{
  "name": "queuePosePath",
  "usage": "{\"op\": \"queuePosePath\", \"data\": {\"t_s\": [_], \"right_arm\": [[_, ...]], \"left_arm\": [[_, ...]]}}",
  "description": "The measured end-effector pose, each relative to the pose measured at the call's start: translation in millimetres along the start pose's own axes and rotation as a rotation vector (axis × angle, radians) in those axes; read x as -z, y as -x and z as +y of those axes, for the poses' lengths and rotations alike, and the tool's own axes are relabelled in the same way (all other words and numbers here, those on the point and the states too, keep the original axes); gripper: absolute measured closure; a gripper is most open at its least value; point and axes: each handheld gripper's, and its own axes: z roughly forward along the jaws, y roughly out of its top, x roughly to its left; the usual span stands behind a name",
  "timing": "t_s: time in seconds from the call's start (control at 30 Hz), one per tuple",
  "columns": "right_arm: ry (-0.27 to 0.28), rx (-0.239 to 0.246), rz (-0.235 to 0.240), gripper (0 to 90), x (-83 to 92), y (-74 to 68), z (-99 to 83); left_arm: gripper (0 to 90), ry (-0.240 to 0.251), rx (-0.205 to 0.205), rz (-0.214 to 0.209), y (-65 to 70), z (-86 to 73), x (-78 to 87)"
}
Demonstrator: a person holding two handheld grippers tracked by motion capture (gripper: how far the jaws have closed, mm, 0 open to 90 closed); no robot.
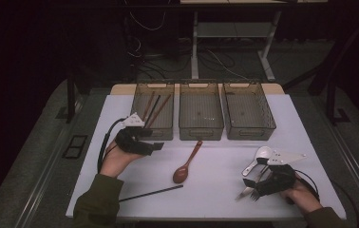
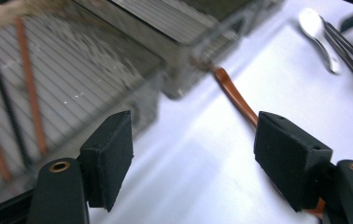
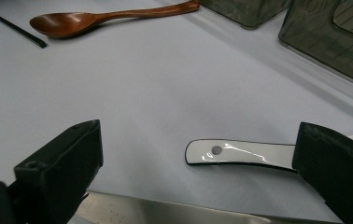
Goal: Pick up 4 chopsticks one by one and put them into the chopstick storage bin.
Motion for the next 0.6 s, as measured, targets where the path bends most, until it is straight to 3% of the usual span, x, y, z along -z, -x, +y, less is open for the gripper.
{"op": "queuePosePath", "data": {"t_s": [0.23,0.6], "right_arm": [[0.001,0.002,0.002,1.8,-0.1,-0.3,0.1],[0.001,0.003,0.000,1.8,0.4,-0.9,0.2]], "left_arm": [[32.4,-0.010,-0.044,-0.054,25.7,-24.8,3.7],[56.8,-0.024,-0.064,-0.113,47.2,-63.7,12.9]]}}
